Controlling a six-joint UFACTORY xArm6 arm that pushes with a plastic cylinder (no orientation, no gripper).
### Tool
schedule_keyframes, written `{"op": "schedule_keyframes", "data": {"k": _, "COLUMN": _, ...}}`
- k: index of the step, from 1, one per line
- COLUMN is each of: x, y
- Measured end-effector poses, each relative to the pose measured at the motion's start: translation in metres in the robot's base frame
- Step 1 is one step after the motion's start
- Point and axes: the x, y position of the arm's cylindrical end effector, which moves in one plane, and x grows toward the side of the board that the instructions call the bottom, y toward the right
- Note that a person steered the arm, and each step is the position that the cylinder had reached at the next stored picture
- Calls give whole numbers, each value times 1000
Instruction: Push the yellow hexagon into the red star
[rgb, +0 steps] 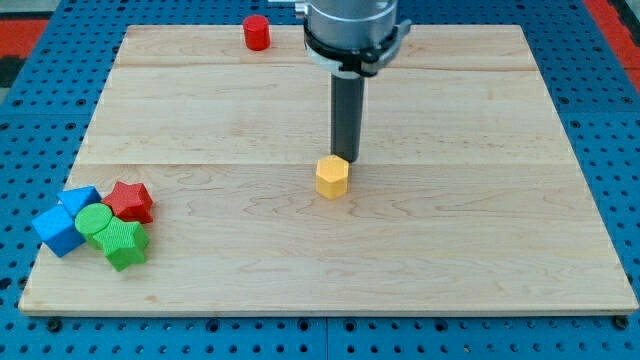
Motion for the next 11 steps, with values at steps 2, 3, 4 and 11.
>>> {"op": "schedule_keyframes", "data": {"k": 2, "x": 47, "y": -23}}
{"op": "schedule_keyframes", "data": {"k": 3, "x": 71, "y": -15}}
{"op": "schedule_keyframes", "data": {"k": 4, "x": 102, "y": -5}}
{"op": "schedule_keyframes", "data": {"k": 11, "x": 64, "y": -178}}
